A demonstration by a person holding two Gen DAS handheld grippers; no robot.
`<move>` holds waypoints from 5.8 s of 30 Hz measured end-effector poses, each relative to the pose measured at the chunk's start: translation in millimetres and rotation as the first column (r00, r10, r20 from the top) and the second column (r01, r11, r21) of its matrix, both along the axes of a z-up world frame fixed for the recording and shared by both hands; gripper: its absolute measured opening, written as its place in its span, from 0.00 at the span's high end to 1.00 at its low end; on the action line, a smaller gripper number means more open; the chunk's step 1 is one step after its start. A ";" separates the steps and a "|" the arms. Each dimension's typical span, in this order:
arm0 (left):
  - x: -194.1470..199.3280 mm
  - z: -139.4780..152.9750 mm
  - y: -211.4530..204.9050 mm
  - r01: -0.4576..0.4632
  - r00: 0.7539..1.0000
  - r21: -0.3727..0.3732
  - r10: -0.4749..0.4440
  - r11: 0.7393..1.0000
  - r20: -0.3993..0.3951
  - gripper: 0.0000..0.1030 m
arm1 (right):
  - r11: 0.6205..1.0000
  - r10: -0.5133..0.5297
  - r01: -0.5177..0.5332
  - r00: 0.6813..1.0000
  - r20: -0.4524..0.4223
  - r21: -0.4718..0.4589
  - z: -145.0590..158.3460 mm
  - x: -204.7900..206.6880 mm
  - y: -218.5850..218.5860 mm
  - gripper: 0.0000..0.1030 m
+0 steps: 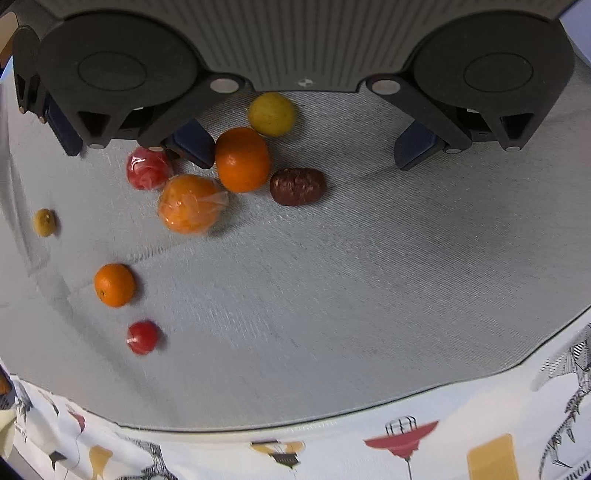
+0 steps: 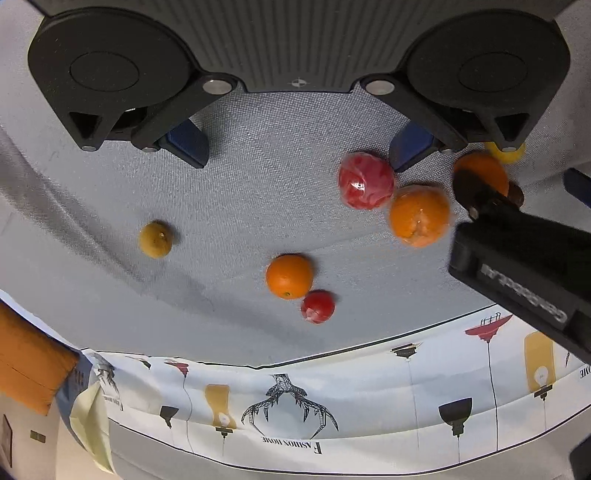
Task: Organize fruits
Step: 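Grasp a red date with the left gripper while the right grasps a red netted apple, then carry the date and red apple to the blue plate and release both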
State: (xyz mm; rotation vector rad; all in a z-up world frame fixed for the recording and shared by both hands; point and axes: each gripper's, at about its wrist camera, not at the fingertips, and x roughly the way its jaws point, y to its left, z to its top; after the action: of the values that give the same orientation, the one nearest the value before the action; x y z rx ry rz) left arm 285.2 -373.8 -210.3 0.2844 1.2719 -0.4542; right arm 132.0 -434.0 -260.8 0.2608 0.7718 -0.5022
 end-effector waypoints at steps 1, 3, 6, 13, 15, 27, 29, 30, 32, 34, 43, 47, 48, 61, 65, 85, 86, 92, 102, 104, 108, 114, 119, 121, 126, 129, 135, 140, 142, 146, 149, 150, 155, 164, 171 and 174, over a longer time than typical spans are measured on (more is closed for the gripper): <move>-0.3 -0.5 -1.7 0.002 1.000 0.002 -0.002 1.000 0.002 0.00 | 1.000 0.003 -0.003 1.000 0.000 -0.004 -0.4 0.9 0.1 0.01; -1.5 -0.8 -1.8 0.005 1.000 0.000 -0.005 1.000 0.005 0.03 | 1.000 0.009 -0.009 1.000 0.004 -0.006 -1.1 3.8 -1.0 0.01; -1.5 0.4 0.8 0.004 1.000 -0.022 -0.004 1.000 -0.004 0.11 | 1.000 0.014 -0.014 1.000 0.006 -0.020 -1.0 4.3 1.1 0.01; -3.8 8.9 14.8 0.019 1.000 -0.060 -0.019 0.998 -0.009 0.84 | 0.998 0.050 -0.048 0.997 0.050 -0.042 6.1 1.7 1.2 0.69; -0.6 8.1 26.4 -0.009 1.000 -0.069 0.007 0.998 -0.021 0.86 | 1.000 0.009 -0.007 0.999 0.054 -0.028 6.3 0.1 -5.2 0.69; -3.4 22.9 10.8 0.053 0.996 -0.083 -0.047 0.995 0.071 0.21 | 1.000 -0.005 0.006 0.999 0.046 -0.030 4.0 0.9 -6.0 0.67; -2.2 21.4 8.8 0.057 0.997 -0.090 -0.052 0.994 0.064 0.21 | 1.000 -0.005 0.007 0.999 0.048 -0.027 3.8 1.0 -6.1 0.67; -2.6 21.0 8.9 0.060 0.997 -0.092 -0.054 0.994 0.064 0.21 | 1.000 -0.005 0.007 0.999 0.049 -0.025 3.7 0.7 -6.6 0.67; -6.0 20.2 6.4 0.101 0.992 -0.079 -0.095 0.992 0.079 0.21 | 1.000 -0.006 0.007 0.999 0.049 -0.026 3.7 0.4 -6.5 0.67; -10.2 21.6 8.0 0.151 0.985 -0.062 -0.144 0.987 0.099 0.21 | 1.000 -0.006 0.007 0.999 0.050 -0.023 3.8 0.2 -7.2 0.67; -18.2 25.5 11.9 0.364 0.926 -0.063 -0.353 0.929 0.136 0.44 | 1.000 -0.012 0.012 0.999 0.052 -0.016 3.9 -0.1 -7.1 0.67; -20.2 15.2 14.8 0.392 0.907 0.009 -0.389 0.920 0.163 0.44 | 1.000 -0.013 0.014 0.999 0.052 -0.016 4.0 -0.3 -7.0 0.67; -18.0 11.0 14.3 0.385 0.910 0.020 -0.383 0.923 0.156 0.44 | 1.000 -0.013 0.014 0.999 0.051 -0.018 4.0 -0.2 -6.6 0.67; -34.6 31.8 23.7 0.311 0.926 -0.014 -0.299 0.950 0.232 0.73 | 1.000 -0.029 0.030 0.997 0.074 -0.010 4.7 -1.8 -9.3 0.70; -48.1 70.9 66.4 0.164 0.962 -0.064 -0.145 0.984 0.233 0.73 | 0.983 -0.167 0.173 0.982 0.091 -0.060 9.9 -12.9 -23.6 0.70; -255.5 216.5 288.9 -0.131 0.940 -0.163 0.175 0.978 0.294 0.73 | 0.955 0.249 -0.290 0.902 0.352 0.067 223.0 -225.8 128.6 0.70; -264.5 220.1 293.7 -0.132 0.937 -0.181 0.183 0.974 0.298 0.73 | 0.947 0.275 -0.315 0.894 0.353 0.062 229.0 -232.6 137.4 0.70; -304.4 238.0 320.8 -0.132 0.920 -0.289 0.225 0.948 0.321 0.73 | 0.892 0.425 -0.451 0.837 0.345 -0.006 257.4 -262.2 194.4 0.70; -341.0 241.1 360.3 -0.144 0.904 -0.300 0.249 0.943 0.347 0.73 | 0.845 0.521 -0.527 0.772 0.363 -0.091 277.2 -286.8 239.6 0.70; -342.8 239.1 364.5 -0.152 0.904 -0.302 0.256 0.941 0.343 0.73 | 0.845 0.521 -0.527 0.774 0.360 -0.091 278.6 -285.8 242.0 0.70; -342.6 239.7 371.5 -0.164 0.901 -0.315 0.272 0.935 0.339 0.73 | 0.839 0.532 -0.534 0.768 0.357 -0.102 280.0 -285.9 245.4 0.70; -336.8 237.0 378.1 -0.178 0.898 -0.315 0.285 0.932 0.335 0.73 | 0.830 0.547 -0.549 0.765 0.340 -0.101 275.2 -281.8 248.3 0.70; -326.3 231.3 383.8 -0.204 0.894 -0.306 0.304 0.930 0.328 0.73 | 0.820 0.563 -0.563 0.765 0.314 -0.098 270.5 -274.0 250.2 0.70; -319.9 230.3 386.4 -0.217 0.894 -0.307 0.315 0.927 0.318 0.73 | 0.817 0.569 -0.567 0.765 0.302 -0.102 270.2 -269.9 251.9 0.70; -302.9 229.1 396.8 -0.236 0.889 -0.320 0.336 0.918 0.310 0.73 | 0.808 0.584 -0.577 0.762 0.280 -0.116 268.8 -258.5 258.5 0.70; -290.0 223.4 400.3 -0.249 0.890 -0.313 0.344 0.917 0.298 0.73 | 0.800 0.596 -0.590 0.761 0.257 -0.107 263.9 -249.3 264.2 0.70; -256.6 201.7 392.6 -0.240 0.906 -0.286 0.320 0.928 0.278 0.73 | 0.805 0.591 -0.589 0.783 0.193 -0.074 247.2 -210.3 276.5 0.70; -218.8 174.5 385.9 -0.262 0.913 -0.263 0.327 0.928 0.244 0.73 | 0.801 0.597 -0.597 0.789 0.142 -0.048 225.7 -167.4 289.0 0.70; -202.8 163.8 386.0 -0.281 0.914 -0.243 0.336 0.929 0.228 0.73 | 0.791 0.611 -0.610 0.783 0.112 -0.050 214.9 -150.0 296.0 0.70; -171.7 144.6 386.6 -0.302 0.916 -0.223 0.347 0.927 0.202 0.73 | 0.775 0.632 -0.632 0.772 0.071 -0.017 196.6 -114.6 307.6 0.70; -150.1 130.5 383.4 -0.291 0.925 -0.216 0.332 0.932 0.183 0.73 | 0.755 0.656 -0.654 0.754 0.040 -0.042 182.2 -90.0 316.7 0.70; -143.5 125.4 382.0 -0.276 0.934 -0.218 0.315 0.936 0.171 0.73 | 0.748 0.662 -0.660 0.749 0.020 -0.070 176.0 -83.8 320.2 0.70; -114.0 98.0 374.2 -0.268 0.941 -0.176 0.297 0.947 0.165 0.73 | 0.737 0.673 -0.675 0.738 -0.043 -0.048 146.1 -52.9 323.4 0.70; -83.0 63.8 366.3 -0.261 0.941 -0.089 0.274 0.961 0.198 0.67 | 0.695 0.717 -0.719 0.693 -0.076 -0.008 125.4 -28.3 334.3 0.69; -92.0 91.5 373.2 -0.250 0.922 -0.151 0.283 0.956 0.265 0.00 | 0.689 0.720 -0.724 0.690 -0.078 -0.040 140.8 -23.9 331.6 0.23; -116.7 107.7 380.6 -0.252 0.924 -0.152 0.285 0.956 0.256 0.00 | 0.699 0.710 -0.714 0.699 -0.082 -0.035 159.1 -50.8 319.2 0.11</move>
State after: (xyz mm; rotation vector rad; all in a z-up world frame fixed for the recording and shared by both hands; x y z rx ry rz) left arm 168.4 6.8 -102.6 0.0670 0.9886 -0.2410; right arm 81.1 -114.8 -101.7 -0.1318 0.8481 0.2170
